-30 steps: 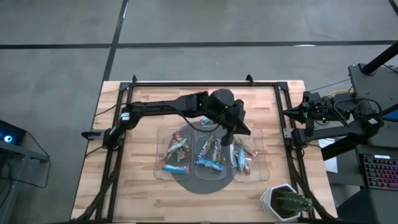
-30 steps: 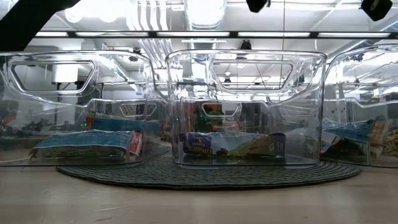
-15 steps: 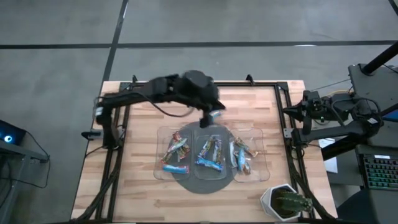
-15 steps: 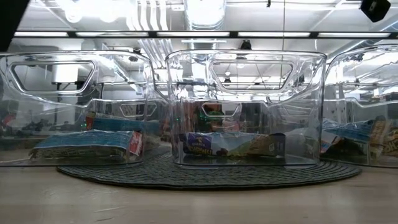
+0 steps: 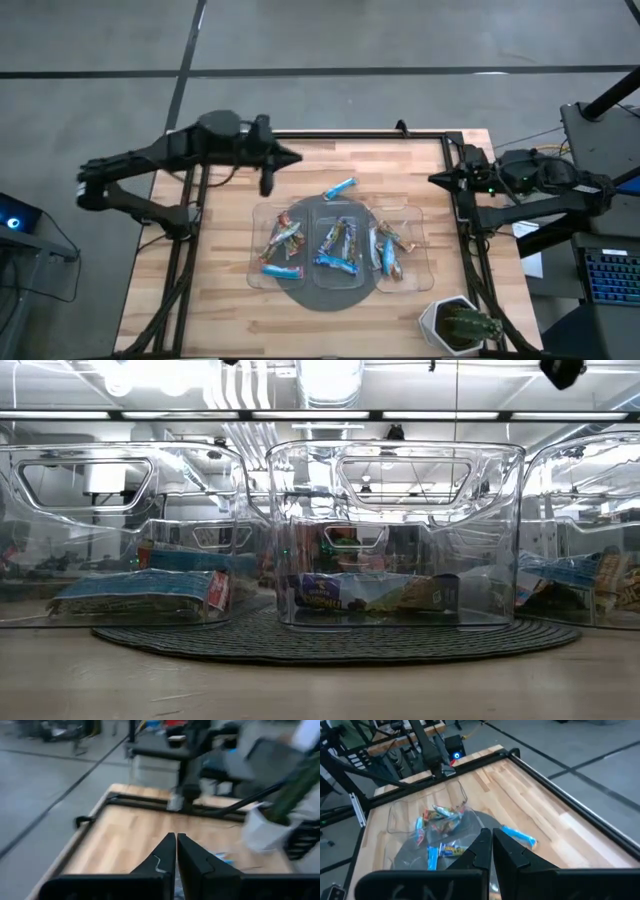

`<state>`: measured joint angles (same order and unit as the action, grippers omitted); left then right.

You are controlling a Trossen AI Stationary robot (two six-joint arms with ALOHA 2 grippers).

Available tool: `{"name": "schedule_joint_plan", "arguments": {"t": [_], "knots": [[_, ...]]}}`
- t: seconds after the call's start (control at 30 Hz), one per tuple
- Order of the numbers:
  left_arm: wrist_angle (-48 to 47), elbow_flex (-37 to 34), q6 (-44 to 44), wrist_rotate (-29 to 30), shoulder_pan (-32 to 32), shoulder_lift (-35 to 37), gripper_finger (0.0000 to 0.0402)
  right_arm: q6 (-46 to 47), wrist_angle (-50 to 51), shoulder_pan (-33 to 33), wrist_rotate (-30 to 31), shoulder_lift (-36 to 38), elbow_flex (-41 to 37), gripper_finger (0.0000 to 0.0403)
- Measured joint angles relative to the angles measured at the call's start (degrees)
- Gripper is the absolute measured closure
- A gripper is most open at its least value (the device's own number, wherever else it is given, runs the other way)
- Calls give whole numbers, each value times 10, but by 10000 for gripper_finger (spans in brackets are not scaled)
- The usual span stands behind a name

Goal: Pick and place Granola Bars by type
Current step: Put the yellow granola bar into the right transparent bin

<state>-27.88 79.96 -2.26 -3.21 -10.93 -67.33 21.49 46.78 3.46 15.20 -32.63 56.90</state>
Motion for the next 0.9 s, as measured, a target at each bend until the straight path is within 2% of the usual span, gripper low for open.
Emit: {"name": "schedule_joint_plan", "arguments": {"t": [0.13,0.3,0.57,0.9], "knots": [[51,-101,-30,-21,0,83,401,-9,-25,0,0,-31,0,394],[-6,-163,-54,27,0,158,401,11,-30,-2,0,-62,7,394],[-174,-127,-78,71,0,206,401,0,8,-21,13,-156,117,394],[-268,-86,-68,119,0,213,401,-35,118,-108,7,-289,275,386]]}}
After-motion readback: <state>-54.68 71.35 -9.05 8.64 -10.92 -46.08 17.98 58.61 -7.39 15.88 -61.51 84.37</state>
